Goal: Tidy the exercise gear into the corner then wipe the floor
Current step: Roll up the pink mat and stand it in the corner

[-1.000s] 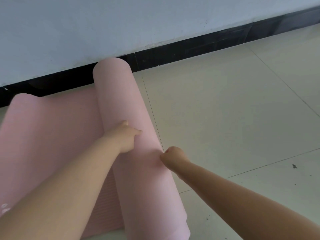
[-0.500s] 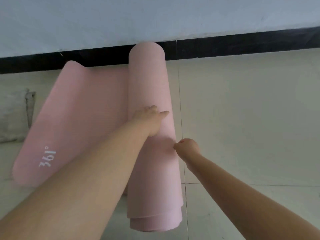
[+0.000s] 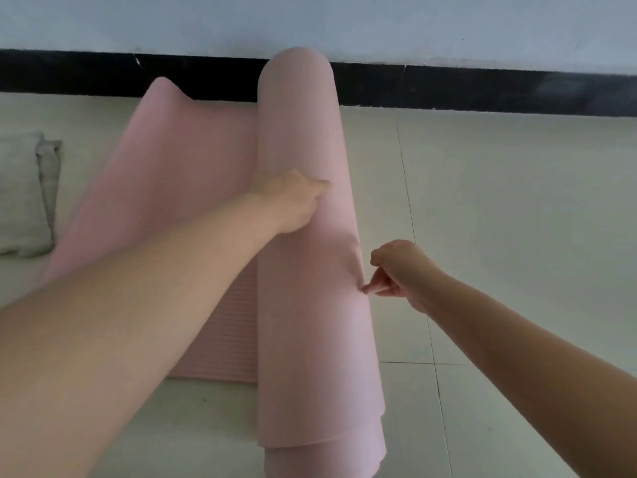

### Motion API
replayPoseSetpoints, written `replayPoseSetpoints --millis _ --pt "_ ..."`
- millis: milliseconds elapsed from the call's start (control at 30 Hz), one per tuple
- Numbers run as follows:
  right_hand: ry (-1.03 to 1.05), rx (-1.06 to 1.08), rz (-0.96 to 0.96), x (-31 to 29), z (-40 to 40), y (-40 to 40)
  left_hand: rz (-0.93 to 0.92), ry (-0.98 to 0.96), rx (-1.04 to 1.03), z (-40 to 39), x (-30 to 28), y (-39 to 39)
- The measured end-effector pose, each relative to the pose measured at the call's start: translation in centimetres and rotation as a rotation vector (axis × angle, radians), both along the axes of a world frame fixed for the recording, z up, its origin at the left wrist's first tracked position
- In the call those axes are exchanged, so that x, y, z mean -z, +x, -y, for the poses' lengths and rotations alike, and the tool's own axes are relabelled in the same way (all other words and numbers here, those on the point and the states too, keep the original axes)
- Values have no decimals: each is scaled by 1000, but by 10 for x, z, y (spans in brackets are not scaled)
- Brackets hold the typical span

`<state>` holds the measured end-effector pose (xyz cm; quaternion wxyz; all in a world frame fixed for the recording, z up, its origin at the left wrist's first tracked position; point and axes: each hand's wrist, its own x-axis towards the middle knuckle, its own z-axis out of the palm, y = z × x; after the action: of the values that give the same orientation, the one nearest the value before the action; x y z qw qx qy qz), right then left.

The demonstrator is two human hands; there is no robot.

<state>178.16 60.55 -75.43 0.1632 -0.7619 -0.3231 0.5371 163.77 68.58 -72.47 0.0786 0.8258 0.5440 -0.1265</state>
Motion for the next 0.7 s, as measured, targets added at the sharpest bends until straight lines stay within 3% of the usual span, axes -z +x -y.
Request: replayPoseSetpoints --millis 133,467,600,700 --pt "-150 -136 166 -8 -13 -33 64 38 -34 -12 1 -26" --pt "-90 14 365 -15 -45 -105 62 86 165 -36 7 -77" --pt "-113 30 382 -17 -56 -138 87 12 98 -48 13 -112" --pt "4 -7 425 -23 -55 -158 173 57 102 -52 13 -142"
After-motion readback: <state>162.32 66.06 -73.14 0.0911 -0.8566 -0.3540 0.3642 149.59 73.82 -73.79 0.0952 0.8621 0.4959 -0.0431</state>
